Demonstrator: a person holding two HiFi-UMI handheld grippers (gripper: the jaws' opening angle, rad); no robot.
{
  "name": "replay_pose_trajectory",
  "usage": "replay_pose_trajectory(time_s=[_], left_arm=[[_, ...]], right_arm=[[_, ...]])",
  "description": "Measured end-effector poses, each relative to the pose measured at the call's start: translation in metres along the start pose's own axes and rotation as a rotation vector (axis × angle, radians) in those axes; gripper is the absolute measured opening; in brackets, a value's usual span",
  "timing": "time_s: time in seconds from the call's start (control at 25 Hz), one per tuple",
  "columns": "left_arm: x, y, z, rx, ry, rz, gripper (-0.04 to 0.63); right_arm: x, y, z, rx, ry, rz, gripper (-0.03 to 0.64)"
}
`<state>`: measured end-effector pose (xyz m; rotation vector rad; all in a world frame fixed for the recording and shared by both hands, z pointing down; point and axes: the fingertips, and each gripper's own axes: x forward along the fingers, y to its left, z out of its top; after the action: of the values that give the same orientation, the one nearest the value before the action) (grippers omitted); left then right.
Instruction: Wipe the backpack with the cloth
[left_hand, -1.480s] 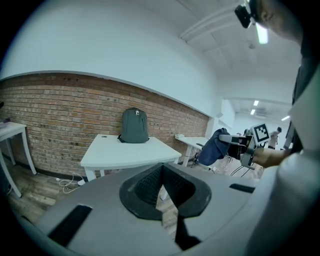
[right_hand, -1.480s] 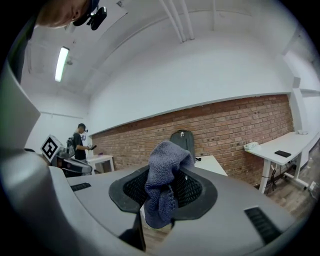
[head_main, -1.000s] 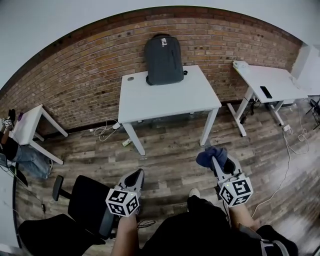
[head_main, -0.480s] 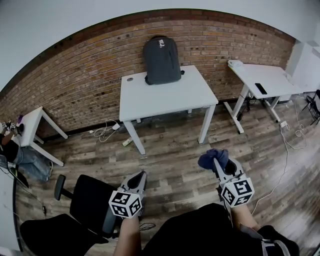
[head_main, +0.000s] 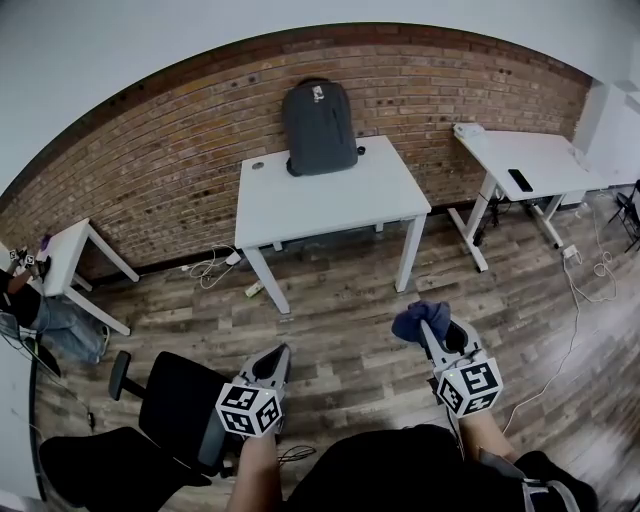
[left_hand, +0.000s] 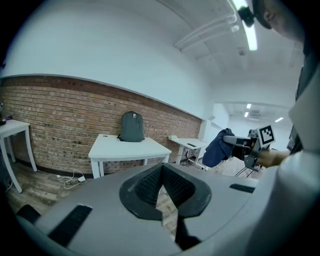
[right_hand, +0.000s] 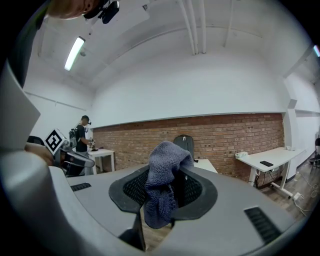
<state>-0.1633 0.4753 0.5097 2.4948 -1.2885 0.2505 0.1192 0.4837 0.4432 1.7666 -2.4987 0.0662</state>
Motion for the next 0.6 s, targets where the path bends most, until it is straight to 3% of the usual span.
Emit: replay_pose_trajectory(time_s=[0.6], left_arm=[[0.015, -0.067, -0.005, 0.001, 0.025, 0.031, -0.009]], right_arm=[[-0.045, -0.062, 0.0, -0.009, -0.021, -0.007, 0.11]])
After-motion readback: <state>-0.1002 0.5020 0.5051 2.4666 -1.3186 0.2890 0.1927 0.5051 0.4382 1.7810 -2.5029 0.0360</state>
